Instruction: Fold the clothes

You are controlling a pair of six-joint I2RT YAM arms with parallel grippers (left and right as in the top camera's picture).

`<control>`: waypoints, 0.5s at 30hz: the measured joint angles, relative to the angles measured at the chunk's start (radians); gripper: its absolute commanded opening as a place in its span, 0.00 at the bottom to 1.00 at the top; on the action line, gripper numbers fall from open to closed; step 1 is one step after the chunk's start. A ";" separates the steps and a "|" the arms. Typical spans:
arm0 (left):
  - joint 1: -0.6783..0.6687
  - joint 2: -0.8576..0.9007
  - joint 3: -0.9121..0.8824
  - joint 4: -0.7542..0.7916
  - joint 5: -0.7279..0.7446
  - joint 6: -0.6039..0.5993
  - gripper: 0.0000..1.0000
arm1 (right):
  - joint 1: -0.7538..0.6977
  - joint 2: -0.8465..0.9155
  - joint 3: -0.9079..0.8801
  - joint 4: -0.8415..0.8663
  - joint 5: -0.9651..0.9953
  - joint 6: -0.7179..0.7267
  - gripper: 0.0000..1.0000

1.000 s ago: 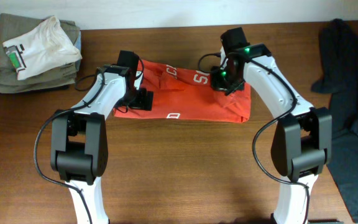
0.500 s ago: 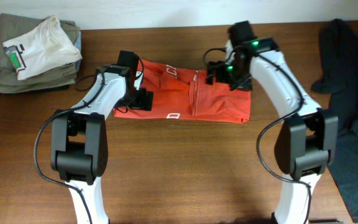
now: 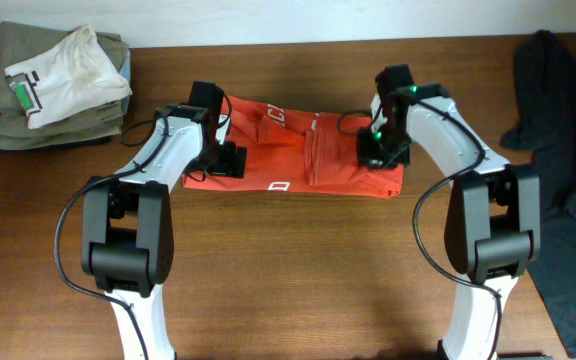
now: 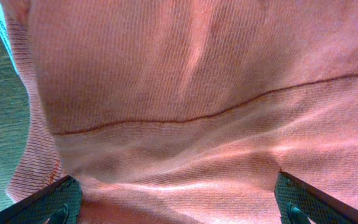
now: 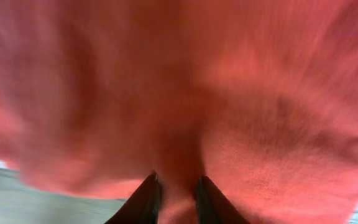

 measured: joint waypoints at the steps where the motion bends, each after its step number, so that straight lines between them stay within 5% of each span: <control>1: 0.000 0.000 0.000 0.000 0.000 0.000 0.99 | 0.000 0.003 -0.028 0.005 -0.002 0.003 0.24; 5: 0.000 0.000 0.000 0.000 0.000 0.000 0.99 | 0.000 0.008 -0.095 0.016 -0.010 0.007 0.04; 9: 0.000 0.000 0.000 0.000 0.000 0.000 0.99 | -0.001 0.008 -0.101 0.011 -0.014 0.007 0.10; 11: 0.000 0.000 0.000 0.000 0.000 0.000 0.99 | -0.001 0.006 -0.100 -0.002 -0.013 0.006 0.29; 12: 0.000 0.000 0.000 0.000 0.000 0.000 0.99 | -0.001 0.005 -0.097 -0.026 -0.011 0.008 0.90; 13: 0.000 0.000 0.000 0.000 0.000 0.000 0.99 | -0.001 -0.001 -0.090 -0.068 0.007 0.010 0.99; 15: 0.000 0.000 0.000 0.001 0.000 0.000 0.99 | -0.002 -0.004 -0.048 -0.152 0.046 0.011 0.99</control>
